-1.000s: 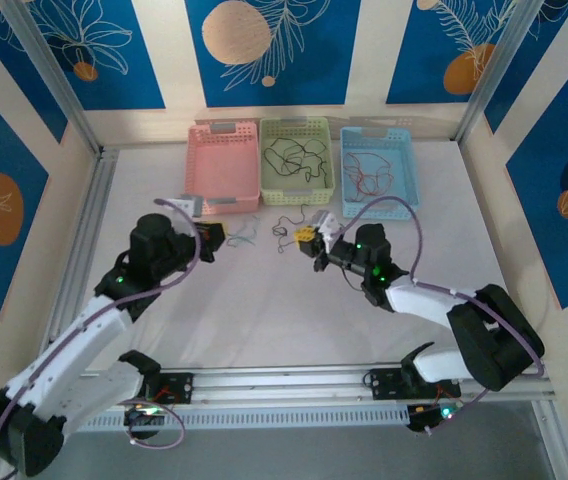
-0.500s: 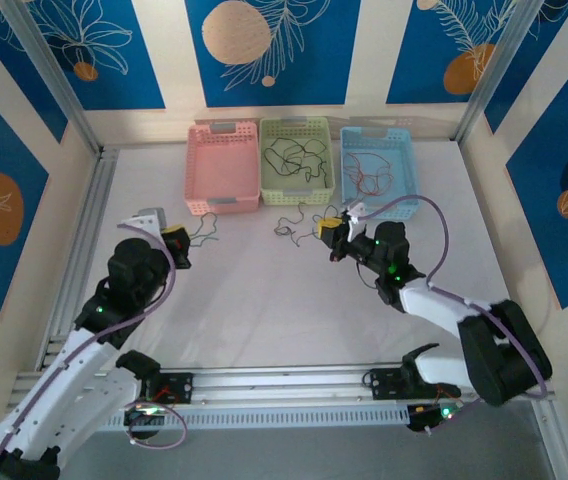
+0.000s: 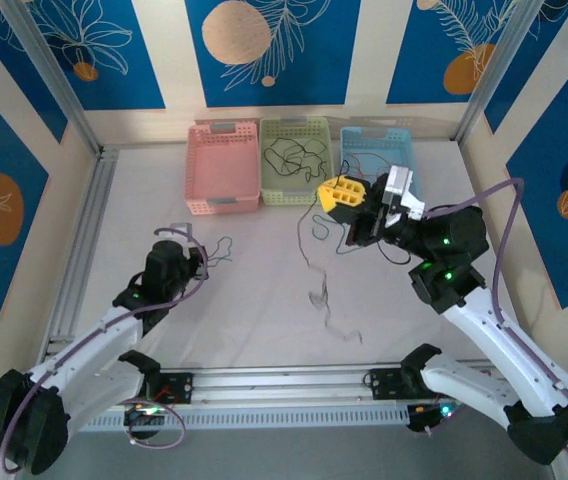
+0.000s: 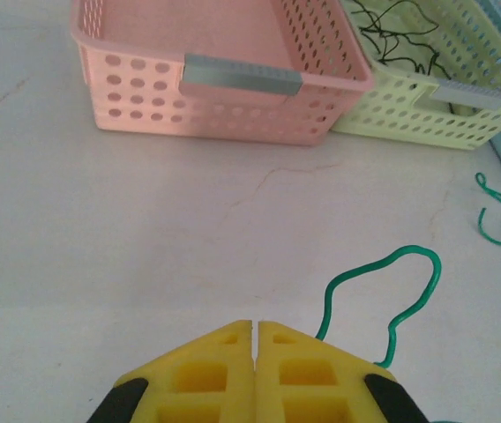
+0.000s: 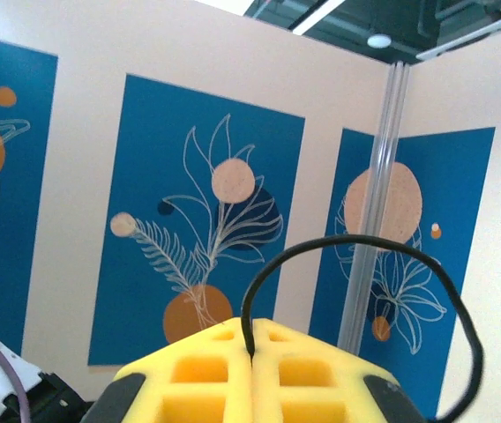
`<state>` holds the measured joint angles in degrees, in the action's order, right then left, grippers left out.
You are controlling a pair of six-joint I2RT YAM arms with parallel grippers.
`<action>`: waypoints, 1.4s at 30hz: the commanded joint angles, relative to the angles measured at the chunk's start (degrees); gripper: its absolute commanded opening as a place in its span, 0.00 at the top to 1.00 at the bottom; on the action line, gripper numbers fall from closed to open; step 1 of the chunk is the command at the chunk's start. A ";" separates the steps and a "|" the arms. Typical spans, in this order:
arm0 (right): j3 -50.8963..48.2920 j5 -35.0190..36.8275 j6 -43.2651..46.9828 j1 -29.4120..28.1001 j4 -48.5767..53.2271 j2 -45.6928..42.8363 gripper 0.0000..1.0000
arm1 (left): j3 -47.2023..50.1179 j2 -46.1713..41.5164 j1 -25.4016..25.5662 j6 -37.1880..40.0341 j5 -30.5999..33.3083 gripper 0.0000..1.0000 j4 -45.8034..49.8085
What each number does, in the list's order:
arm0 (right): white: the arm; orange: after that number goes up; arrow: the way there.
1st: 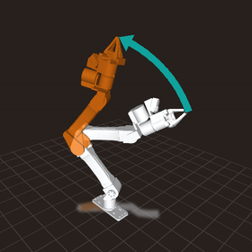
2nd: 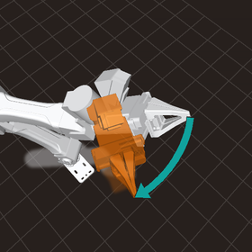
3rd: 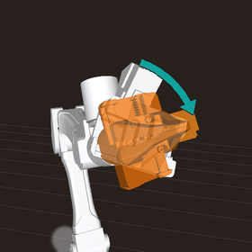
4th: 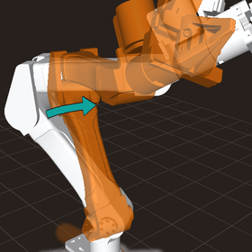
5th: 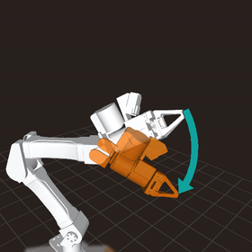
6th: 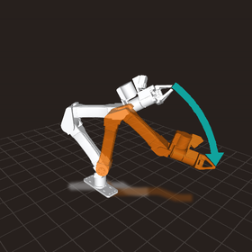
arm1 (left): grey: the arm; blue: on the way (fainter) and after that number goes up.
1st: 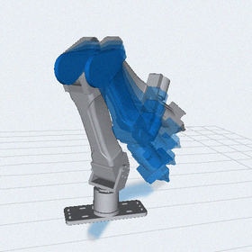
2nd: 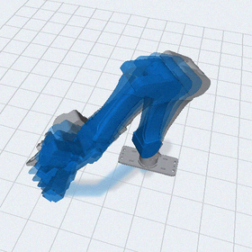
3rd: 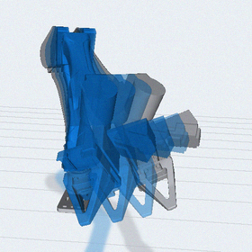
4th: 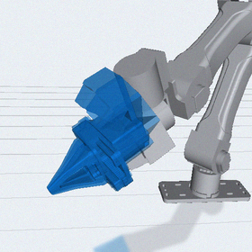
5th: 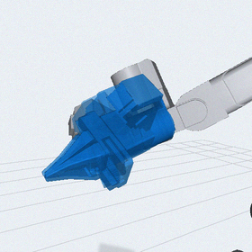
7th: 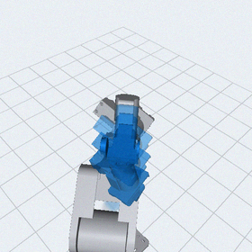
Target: Untangle the cables
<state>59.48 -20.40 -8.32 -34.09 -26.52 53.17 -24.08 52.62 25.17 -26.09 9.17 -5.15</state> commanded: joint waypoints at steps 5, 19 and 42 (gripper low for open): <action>7.91 1.07 3.33 -0.10 6.61 8.61 1.00 | 3.23 1.18 -0.91 0.61 -0.32 1.00 -11.17; 18.47 5.93 0.73 4.28 2.54 27.23 1.00 | 5.09 0.64 -0.95 0.21 0.23 1.00 -13.12; 18.12 5.45 -13.73 12.38 1.70 41.72 1.00 | 5.17 1.61 -0.91 0.32 -0.63 1.00 -14.09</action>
<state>83.77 -14.39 -18.04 -21.54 -23.46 96.68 -19.40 54.50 24.86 -26.04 9.06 -17.21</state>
